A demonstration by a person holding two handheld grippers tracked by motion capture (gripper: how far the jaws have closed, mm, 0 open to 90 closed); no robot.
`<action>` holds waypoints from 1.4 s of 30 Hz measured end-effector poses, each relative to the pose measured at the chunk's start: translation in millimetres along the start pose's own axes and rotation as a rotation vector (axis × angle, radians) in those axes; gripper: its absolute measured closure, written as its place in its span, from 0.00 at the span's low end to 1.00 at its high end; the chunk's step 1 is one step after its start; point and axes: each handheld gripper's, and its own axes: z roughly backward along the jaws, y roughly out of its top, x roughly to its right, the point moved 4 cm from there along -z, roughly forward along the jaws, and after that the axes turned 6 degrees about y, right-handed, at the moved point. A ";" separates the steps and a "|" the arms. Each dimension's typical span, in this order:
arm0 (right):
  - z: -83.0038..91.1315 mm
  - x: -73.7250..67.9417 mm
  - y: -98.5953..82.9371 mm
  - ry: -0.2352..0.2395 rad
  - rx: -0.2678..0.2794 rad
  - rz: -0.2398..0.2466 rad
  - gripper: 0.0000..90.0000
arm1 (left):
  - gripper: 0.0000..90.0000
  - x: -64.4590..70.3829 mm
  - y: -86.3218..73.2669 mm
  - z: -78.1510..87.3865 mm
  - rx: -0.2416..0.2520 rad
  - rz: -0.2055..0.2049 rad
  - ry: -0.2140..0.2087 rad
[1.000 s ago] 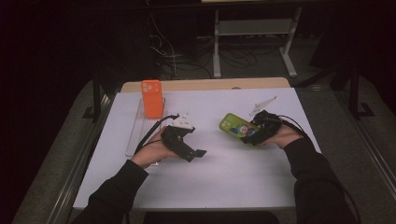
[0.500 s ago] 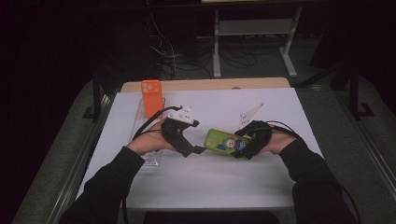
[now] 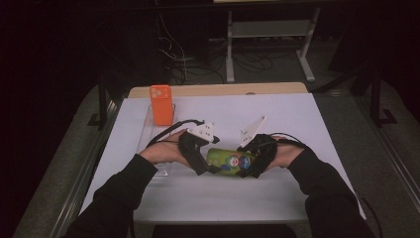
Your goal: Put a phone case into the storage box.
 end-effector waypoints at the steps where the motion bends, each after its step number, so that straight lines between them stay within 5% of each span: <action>1: -0.9 -0.9 1.1 0.002 -0.002 0.005 0.17 | 0.01 1.0 -0.5 -2.0 -0.010 -0.013 -0.004; 7: -5.7 -5.8 6.2 0.021 -0.009 0.028 0.17 | 0.01 7.9 -3.0 -13.8 -0.063 -0.067 -0.025; 18: -9.7 -9.3 8.8 0.032 -0.017 0.047 0.17 | 0.01 16.5 -5.7 -28.5 -0.125 -0.093 -0.069; 21: -9.8 -9.9 9.0 0.030 -0.024 0.052 0.17 | 0.08 16.0 -6.5 -29.6 -0.144 -0.100 -0.054; 36: -12.7 -9.4 8.3 0.049 -0.010 0.048 0.16 | 0.17 12.6 -9.1 -29.6 -0.153 -0.069 -0.075; 39: -12.1 -8.1 5.6 0.056 -0.007 0.018 0.12 | 0.17 11.3 -11.2 -29.1 -0.142 -0.042 -0.067; 42: -4.9 -2.1 1.1 0.014 0.022 -0.024 0.04 | 0.17 9.1 -14.0 -26.4 -0.126 -0.006 -0.055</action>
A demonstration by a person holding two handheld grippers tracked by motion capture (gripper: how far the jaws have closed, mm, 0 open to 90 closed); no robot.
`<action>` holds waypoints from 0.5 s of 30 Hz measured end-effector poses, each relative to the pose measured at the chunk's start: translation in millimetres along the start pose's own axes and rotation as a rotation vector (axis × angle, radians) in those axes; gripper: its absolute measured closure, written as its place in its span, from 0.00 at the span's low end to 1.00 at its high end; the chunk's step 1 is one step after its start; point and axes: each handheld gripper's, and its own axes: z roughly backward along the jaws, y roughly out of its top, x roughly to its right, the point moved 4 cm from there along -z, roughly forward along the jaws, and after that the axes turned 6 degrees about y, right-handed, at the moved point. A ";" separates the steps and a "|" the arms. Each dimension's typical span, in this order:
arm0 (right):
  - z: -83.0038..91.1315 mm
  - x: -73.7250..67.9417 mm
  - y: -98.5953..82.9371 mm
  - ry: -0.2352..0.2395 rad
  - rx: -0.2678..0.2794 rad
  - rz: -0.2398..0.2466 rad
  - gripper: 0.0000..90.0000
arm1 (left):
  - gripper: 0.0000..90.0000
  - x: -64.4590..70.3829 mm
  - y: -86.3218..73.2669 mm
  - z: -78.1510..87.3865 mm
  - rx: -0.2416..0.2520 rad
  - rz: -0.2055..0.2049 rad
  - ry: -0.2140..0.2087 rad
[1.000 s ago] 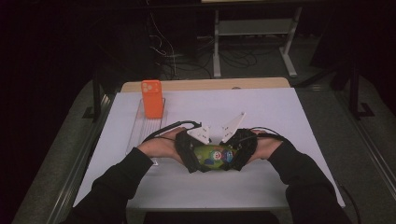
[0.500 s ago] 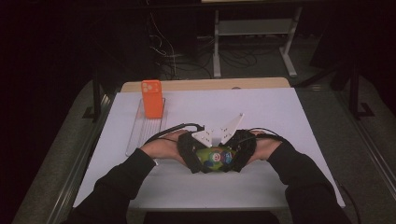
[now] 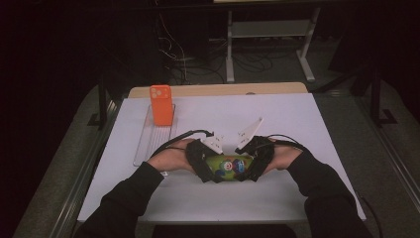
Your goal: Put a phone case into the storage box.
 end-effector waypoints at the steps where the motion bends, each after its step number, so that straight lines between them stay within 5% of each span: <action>1: 2.6 0.7 -1.3 -0.010 0.008 -0.019 0.03 | 0.17 -3.4 -2.4 1.4 -0.025 -0.015 0.016; 7: 18.5 10.5 -15.5 -0.093 0.075 -0.123 0.02 | 0.17 -5.2 -8.8 -1.0 -0.010 0.124 0.070; 11: 23.2 14.2 -26.2 -0.164 0.125 -0.208 0.01 | 0.17 -4.2 -9.6 -2.4 -0.004 0.192 0.117; 13: 24.1 10.1 -28.6 -0.168 0.177 -0.293 0.01 | 0.17 -2.6 -10.0 -3.6 -0.011 0.218 0.143; 15: 24.5 9.8 -33.3 -0.197 0.191 -0.316 0.01 | 0.17 -1.1 -10.4 -5.3 -0.010 0.250 0.176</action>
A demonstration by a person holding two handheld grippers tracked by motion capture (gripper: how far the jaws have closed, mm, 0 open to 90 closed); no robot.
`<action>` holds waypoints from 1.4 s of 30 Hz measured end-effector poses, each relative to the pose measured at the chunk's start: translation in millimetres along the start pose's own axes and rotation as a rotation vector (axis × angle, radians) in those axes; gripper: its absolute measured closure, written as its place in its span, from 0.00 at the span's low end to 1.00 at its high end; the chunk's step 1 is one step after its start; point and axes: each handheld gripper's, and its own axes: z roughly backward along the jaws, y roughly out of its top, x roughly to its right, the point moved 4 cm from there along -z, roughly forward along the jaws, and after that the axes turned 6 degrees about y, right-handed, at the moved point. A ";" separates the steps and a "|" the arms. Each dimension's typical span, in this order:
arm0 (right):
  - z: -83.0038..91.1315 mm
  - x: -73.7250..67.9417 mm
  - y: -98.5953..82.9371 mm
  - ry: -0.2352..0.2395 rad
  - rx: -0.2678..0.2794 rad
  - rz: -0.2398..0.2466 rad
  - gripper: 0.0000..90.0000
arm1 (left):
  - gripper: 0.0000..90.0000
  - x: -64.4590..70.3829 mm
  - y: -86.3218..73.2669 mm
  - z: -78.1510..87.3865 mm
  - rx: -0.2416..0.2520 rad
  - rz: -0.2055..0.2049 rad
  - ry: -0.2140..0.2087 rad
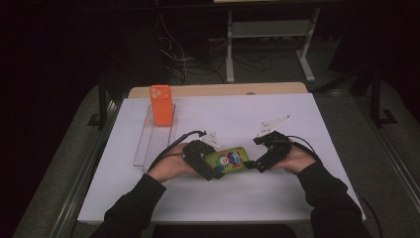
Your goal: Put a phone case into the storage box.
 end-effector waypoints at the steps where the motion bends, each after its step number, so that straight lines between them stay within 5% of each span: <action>1: 0.6 0.3 -2.4 -0.009 0.013 -0.012 0.01 | 0.17 0.2 -0.3 0.2 0.001 0.012 0.005; 3: 1.3 0.5 -5.8 -0.050 0.025 -0.036 0.00 | 0.17 0.3 -1.3 0.7 0.018 0.062 0.017; 7: 2.9 -0.4 -11.3 -0.077 0.065 -0.099 0.00 | 0.17 -1.4 -4.9 6.3 0.019 0.080 0.053; 13: 1.3 -7.5 -21.2 -0.148 0.123 -0.150 0.01 | 0.17 -0.8 -12.2 3.6 0.039 0.162 0.093; 14: 0.4 -7.8 -22.2 -0.160 0.138 -0.155 0.01 | 0.17 -3.0 -14.8 4.4 0.014 0.135 0.099; 17: -2.6 -10.8 -28.1 -0.190 0.145 -0.178 0.01 | 0.17 -4.0 -20.5 2.1 0.002 0.141 0.104; 21: -12.5 -15.6 -35.6 -0.206 0.152 -0.210 0.01 | 0.17 -2.6 -23.4 -2.2 0.012 0.200 0.114; 31: -28.7 -20.5 -28.7 -0.208 0.192 -0.178 0.01 | 0.17 -4.5 -24.0 -0.8 -0.011 0.181 0.119; 33: -30.7 -21.3 -29.0 -0.214 0.185 -0.173 0.01 | 0.17 -4.6 -24.3 -0.7 -0.015 0.179 0.122; 34: -32.0 -21.6 -28.9 -0.214 0.186 -0.166 0.01 | 0.17 -2.5 -23.2 -2.5 0.008 0.210 0.125; 36: -33.7 -22.9 -28.6 -0.228 0.178 -0.152 0.01 | 0.17 -4.5 -24.6 -0.6 -0.019 0.182 0.125; 42: -38.4 -25.2 -29.8 -0.264 0.141 -0.093 0.01 | 0.17 -3.6 -24.0 -0.1 -0.016 0.178 0.127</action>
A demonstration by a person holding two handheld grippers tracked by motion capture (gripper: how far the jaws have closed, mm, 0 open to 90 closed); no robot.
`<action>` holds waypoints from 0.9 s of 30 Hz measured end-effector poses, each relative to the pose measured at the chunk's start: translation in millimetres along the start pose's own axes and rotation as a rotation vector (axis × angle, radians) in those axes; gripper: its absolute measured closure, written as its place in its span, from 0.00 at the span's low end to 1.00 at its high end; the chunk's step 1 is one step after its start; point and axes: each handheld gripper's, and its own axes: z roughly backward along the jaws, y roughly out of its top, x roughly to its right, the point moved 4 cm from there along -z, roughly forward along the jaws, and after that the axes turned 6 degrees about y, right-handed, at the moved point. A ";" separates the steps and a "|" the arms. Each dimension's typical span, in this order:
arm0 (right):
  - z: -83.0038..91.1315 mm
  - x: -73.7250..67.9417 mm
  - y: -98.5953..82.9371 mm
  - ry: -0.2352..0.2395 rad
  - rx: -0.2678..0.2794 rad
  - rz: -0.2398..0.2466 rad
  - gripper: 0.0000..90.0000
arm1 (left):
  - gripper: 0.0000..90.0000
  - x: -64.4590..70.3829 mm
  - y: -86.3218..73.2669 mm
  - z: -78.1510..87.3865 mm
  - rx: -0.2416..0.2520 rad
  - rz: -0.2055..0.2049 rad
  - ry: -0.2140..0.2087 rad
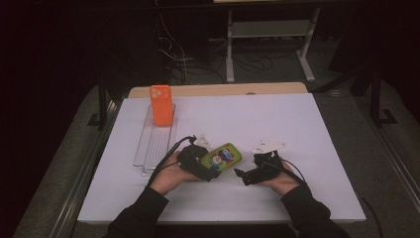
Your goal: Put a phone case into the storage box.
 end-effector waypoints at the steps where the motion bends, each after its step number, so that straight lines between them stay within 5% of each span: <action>1: -0.5 -1.2 -0.2 -0.008 -0.004 0.013 0.01 | 0.17 0.1 0.0 0.1 0.001 0.002 -0.001; 4: -1.3 -2.9 -0.5 -0.021 -0.017 0.053 0.01 | 0.17 2.6 0.8 -0.9 0.022 0.032 0.002; 8: -1.3 -5.7 -0.4 -0.063 -0.029 0.123 0.01 | 0.17 0.3 0.3 0.7 -0.001 -0.011 0.002; 11: -1.0 -7.7 -0.5 -0.079 -0.031 0.166 0.01 | 0.17 3.0 1.0 -0.9 0.016 0.019 -0.001; 21: 0.7 -8.0 -0.8 -0.170 -0.041 0.314 0.01 | 0.17 3.8 0.4 -0.9 0.010 0.017 -0.004; 23: 0.7 -9.1 -0.8 -0.187 -0.041 0.343 0.01 | 0.17 1.7 -0.5 0.4 -0.014 -0.021 -0.002; 27: -0.8 -11.7 -1.8 -0.223 -0.052 0.415 0.01 | 0.17 1.9 -0.7 0.6 -0.018 -0.025 -0.003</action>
